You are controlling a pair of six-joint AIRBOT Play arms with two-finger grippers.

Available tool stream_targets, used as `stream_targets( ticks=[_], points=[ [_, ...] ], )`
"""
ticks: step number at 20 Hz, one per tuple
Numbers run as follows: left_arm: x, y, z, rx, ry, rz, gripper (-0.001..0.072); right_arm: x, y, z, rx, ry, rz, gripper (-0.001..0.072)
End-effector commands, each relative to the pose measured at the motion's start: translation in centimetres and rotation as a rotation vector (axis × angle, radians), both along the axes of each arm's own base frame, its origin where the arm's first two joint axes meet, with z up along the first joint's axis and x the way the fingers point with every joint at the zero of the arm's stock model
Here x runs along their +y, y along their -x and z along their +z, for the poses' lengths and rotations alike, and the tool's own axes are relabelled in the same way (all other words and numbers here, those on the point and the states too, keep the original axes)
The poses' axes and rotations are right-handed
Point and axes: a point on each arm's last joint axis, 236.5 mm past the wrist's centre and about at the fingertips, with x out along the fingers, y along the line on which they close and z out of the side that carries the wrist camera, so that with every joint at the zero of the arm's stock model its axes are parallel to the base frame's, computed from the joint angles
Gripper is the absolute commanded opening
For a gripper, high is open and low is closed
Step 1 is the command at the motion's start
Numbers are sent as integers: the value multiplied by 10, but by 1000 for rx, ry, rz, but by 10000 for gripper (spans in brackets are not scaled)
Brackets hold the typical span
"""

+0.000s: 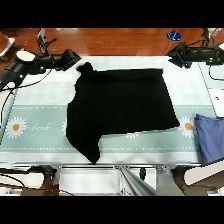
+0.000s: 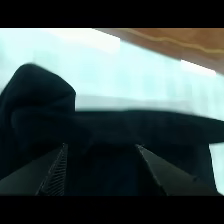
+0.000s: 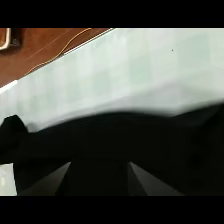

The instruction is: Fold the shirts.

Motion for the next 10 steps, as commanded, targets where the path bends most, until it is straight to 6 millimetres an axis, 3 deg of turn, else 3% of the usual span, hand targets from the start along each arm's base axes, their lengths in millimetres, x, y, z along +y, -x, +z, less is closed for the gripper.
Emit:
stream_targets(
  ticks=[1, 3, 5, 7, 10],
  points=[
    [25, 52, -29, 254, -22, -140, 510, -22, 19, 10, 37, -46, 18, 412],
    [80, 111, -55, 516, -107, -148, 510, -55, 52, 17, 76, 22, 54, 412],
    [130, 166, -74, 671, -226, -112, 510, -100, 94, 12, 156, 203, 36, 412],
    [151, 205, -83, 688, -240, -26, 510, -127, 134, 0, 216, 315, -38, 412],
    [155, 261, -100, 663, -194, 62, 510, -120, 186, -31, 217, 267, -188, 412]
  ],
)
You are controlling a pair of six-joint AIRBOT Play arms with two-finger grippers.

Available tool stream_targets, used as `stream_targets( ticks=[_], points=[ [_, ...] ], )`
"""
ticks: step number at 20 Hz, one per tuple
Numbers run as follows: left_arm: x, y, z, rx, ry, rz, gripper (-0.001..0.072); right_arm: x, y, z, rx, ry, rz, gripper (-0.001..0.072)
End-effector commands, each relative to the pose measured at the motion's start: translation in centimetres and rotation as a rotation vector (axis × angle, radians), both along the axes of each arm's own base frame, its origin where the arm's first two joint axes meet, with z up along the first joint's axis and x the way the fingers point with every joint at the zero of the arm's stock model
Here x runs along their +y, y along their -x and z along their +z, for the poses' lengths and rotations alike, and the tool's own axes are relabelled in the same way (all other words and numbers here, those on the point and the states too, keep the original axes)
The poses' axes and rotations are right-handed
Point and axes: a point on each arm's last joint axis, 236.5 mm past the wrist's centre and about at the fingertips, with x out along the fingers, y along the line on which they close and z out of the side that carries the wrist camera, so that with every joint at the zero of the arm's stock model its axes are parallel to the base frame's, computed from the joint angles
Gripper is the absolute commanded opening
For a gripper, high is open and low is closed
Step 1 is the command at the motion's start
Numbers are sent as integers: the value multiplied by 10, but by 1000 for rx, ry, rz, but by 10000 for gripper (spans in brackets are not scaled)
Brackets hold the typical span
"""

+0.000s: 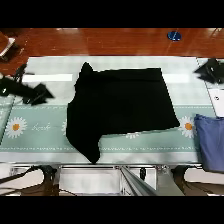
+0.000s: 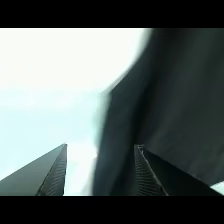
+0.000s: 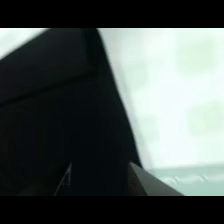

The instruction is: Fold the shirts.

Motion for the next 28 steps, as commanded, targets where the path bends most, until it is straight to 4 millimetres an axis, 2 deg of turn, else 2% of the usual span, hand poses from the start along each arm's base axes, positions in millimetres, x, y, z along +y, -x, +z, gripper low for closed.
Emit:
stream_targets(
  ticks=[1, 3, 5, 7, 9, 17, 20, 21, 22, 24, 25, 26, 28],
  points=[
    [12, 81, -25, 62, 4, 72, 509, 0, 69, -39, 19, 35, -124, 412],
    [-2, 115, -36, 111, 111, 105, 509, 32, 101, -62, 30, -32, -131, 412],
    [-18, 143, -46, 183, 195, 106, 509, 62, 121, -76, 30, -115, -123, 412],
    [-34, 147, -51, 194, 252, 133, 509, 79, 133, -87, 40, -174, -127, 412],
    [-47, 152, -56, 197, 284, 112, 508, 85, 139, -93, 57, -196, -124, 412],
    [-85, 133, -75, 140, 270, 58, 505, 87, 141, -94, 64, -202, -119, 412],
    [-95, 133, -85, 148, 239, 22, 491, 87, 141, -94, 63, -201, -120, 411],
    [-102, 135, -91, 164, 230, -8, 92, 78, 138, -96, 54, -168, -137, 412],
    [-102, 136, -92, 168, 230, -8, 17, 65, 138, -99, 60, -135, -166, 412],
    [-99, 135, -92, 166, 232, 3, 18, 39, 146, -107, 96, -91, -240, 411],
    [-98, 134, -92, 165, 232, 9, 18, 30, 157, -116, 146, -67, -260, 411],
    [-97, 133, -92, 164, 231, 14, 18, 26, 171, -126, 215, -56, -266, 411],
    [-97, 133, -92, 162, 231, 15, 18, 33, 186, -141, 311, -82, -238, 411]
  ],
)
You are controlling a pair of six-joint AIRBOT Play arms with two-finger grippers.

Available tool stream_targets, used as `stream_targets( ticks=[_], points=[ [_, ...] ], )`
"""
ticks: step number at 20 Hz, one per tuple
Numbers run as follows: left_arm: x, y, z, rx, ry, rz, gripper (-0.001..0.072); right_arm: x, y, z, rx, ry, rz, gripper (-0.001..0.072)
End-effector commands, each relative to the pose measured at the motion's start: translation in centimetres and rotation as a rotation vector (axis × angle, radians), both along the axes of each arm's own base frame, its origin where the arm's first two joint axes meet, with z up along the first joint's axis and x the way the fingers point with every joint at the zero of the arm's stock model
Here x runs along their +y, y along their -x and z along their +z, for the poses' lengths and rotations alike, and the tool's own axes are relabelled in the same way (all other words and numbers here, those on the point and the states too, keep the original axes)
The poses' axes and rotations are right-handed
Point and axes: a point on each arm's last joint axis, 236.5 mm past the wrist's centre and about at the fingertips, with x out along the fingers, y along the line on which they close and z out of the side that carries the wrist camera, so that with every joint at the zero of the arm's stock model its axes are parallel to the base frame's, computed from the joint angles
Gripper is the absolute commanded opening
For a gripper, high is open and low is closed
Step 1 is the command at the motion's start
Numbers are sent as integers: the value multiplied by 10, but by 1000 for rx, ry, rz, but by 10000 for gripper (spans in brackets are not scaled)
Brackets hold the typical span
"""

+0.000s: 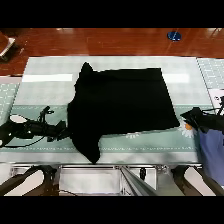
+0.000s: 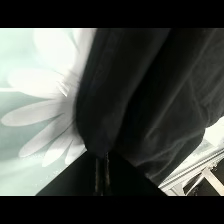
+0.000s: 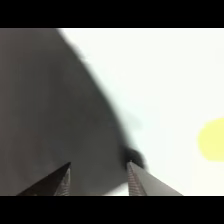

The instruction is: Fold the shirts.

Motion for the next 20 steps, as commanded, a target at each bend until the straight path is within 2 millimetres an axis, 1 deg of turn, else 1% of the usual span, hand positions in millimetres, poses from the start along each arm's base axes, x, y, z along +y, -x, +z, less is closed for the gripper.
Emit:
stream_targets(
  ticks=[1, 4, 6, 8, 10, 11, 12, 13, 14, 15, 16, 17, 18, 19, 20],
  points=[
    [4, -3, -4, -10, -23, 7, 18, -2, 25, -24, 149, -35, -1, 411],
    [4, -3, -4, -10, -23, 7, 18, 8, 22, -37, 169, -114, 4, 411],
    [4, -3, -4, -10, -23, 7, 18, 17, 11, -38, 139, -181, 5, 411],
    [4, -3, -4, -11, -23, 8, 18, 21, 2, -41, 125, -223, 1, 411],
    [4, -6, -4, -17, -22, 18, 18, 24, -7, -45, 131, -217, 35, 411],
    [3, -10, -3, -24, -16, 33, 18, 29, -13, -46, 133, -211, 65, 408],
    [2, -15, -2, -36, -7, 52, 18, 37, -19, -46, 136, -209, 107, 378],
    [0, -20, 2, -54, 4, 63, 18, 46, -25, -43, 134, -209, 155, 229],
    [1, -30, 7, -78, 5, 68, 18, 54, -34, -34, 105, -200, 216, 17],
    [3, -43, 18, -116, 7, 69, 18, 59, -46, -19, 70, -197, 265, 22],
    [4, -64, 37, -176, 19, 74, 18, 64, -60, 1, 31, -192, 319, 22],
    [4, -89, 64, -257, 38, 87, 18, 66, -77, 26, -18, -174, 370, 22],
    [5, -121, 103, -373, 59, 110, 18, 67, -98, 56, -77, -143, 397, 22],
    [7, -152, 150, -501, 76, 131, 18, 66, -120, 92, -155, -99, 415, 22],
    [11, -182, 207, -653, 83, 148, 17, 65, -144, 138, -259, -34, 430, 22]
  ],
)
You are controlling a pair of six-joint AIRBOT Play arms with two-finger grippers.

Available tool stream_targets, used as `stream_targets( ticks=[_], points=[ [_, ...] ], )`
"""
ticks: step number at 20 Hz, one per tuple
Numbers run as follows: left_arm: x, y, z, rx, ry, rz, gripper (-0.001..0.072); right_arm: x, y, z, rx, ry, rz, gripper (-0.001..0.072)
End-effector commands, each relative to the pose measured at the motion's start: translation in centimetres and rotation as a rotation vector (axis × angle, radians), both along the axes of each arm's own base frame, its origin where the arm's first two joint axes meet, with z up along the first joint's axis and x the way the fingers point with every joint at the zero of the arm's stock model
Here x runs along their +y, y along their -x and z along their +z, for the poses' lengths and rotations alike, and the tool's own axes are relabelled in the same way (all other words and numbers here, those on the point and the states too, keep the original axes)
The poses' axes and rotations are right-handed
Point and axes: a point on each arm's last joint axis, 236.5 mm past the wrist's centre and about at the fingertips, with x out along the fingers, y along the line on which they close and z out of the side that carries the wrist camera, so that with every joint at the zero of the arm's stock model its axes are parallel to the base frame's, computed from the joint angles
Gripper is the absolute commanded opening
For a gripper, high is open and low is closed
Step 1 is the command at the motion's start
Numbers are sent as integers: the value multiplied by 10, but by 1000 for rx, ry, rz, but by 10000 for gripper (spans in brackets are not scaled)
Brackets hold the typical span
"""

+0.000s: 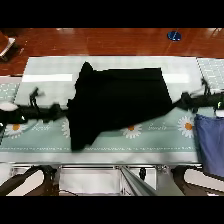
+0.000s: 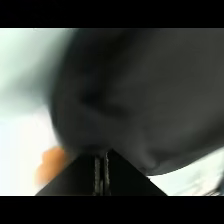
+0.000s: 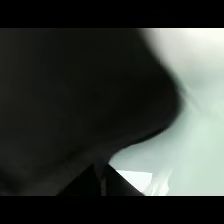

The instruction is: Fold the shirts.

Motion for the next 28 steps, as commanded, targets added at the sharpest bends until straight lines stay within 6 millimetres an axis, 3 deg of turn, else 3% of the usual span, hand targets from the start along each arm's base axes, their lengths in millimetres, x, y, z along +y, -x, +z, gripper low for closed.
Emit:
stream_targets(
  ticks=[1, 3, 4, 5, 7, 10, 14, 17, 20, 22, 24, 28],
  points=[
    [4, -83, 170, -434, 48, 52, 18, 11, -62, 139, -306, 90, 72, 22],
    [12, -100, 284, -702, -24, 44, 18, 6, -79, 240, -537, 181, 54, 22],
    [17, -97, 334, -814, -84, 40, 17, 7, -74, 293, -655, 228, 45, 22],
    [24, -90, 374, -896, -162, 52, 18, 3, -63, 336, -751, 285, 24, 22],
    [38, -65, 434, -1014, -320, 89, 17, -2, -22, 407, -911, 434, -24, 22],
    [53, -10, 494, -1160, -526, 159, 17, -4, 49, 462, -1038, 609, -91, 22],
    [74, 68, 527, -1234, -746, 282, 17, 5, 124, 484, -1087, 714, -135, 22],
    [80, 114, 528, -1232, -854, 313, 17, 8, 159, 479, -1065, 753, -142, 22],
    [83, 126, 501, -1140, -857, 308, 17, 7, 170, 467, -1019, 758, -150, 22],
    [85, 114, 462, -1023, -825, 272, 17, 5, 161, 445, -956, 735, -132, 22],
    [90, 89, 414, -890, -785, 237, 17, 8, 143, 410, -870, 671, -85, 22],
    [83, 18, 311, -687, -623, 140, 18, 11, 82, 317, -691, 509, 11, 22]
  ],
)
